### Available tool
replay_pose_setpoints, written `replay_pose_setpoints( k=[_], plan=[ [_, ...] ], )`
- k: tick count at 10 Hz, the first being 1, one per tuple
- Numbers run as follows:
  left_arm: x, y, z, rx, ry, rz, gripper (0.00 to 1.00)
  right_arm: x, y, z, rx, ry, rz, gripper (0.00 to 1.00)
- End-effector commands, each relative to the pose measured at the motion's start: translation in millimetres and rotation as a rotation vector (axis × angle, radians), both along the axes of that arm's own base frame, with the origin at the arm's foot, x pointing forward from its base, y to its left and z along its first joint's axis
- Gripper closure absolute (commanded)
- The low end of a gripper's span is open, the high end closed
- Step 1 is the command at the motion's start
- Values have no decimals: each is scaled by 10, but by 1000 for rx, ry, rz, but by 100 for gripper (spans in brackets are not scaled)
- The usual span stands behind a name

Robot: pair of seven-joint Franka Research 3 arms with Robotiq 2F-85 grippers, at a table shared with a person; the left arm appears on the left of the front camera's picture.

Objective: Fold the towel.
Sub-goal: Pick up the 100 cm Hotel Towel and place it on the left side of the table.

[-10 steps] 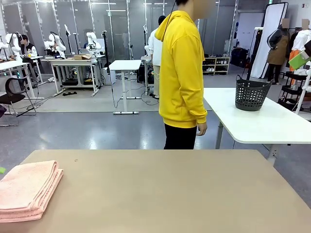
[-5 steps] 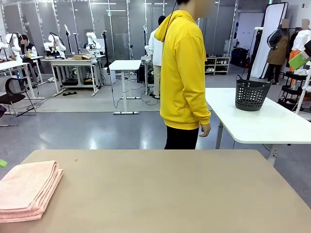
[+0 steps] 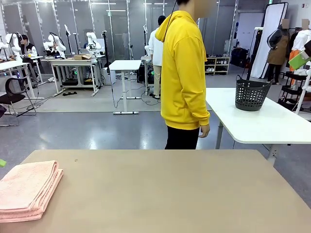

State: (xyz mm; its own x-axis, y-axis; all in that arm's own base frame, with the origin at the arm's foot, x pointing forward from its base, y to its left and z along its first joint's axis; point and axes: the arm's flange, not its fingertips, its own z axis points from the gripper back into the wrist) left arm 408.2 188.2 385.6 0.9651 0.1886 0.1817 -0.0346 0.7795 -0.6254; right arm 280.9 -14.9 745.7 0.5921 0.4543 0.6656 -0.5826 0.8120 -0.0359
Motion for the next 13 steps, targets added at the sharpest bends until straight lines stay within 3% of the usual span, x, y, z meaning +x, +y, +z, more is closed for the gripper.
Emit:
replay_pose_setpoints(
  k=[1, 13],
  plan=[
    [35, 28, -1, 13, -1, -8, 0, 0, 8, -4, 4, -1, -3, 0],
    [35, 28, -1, 13, -1, -8, 0, 0, 8, -4, 4, -1, -3, 0]
  ],
)
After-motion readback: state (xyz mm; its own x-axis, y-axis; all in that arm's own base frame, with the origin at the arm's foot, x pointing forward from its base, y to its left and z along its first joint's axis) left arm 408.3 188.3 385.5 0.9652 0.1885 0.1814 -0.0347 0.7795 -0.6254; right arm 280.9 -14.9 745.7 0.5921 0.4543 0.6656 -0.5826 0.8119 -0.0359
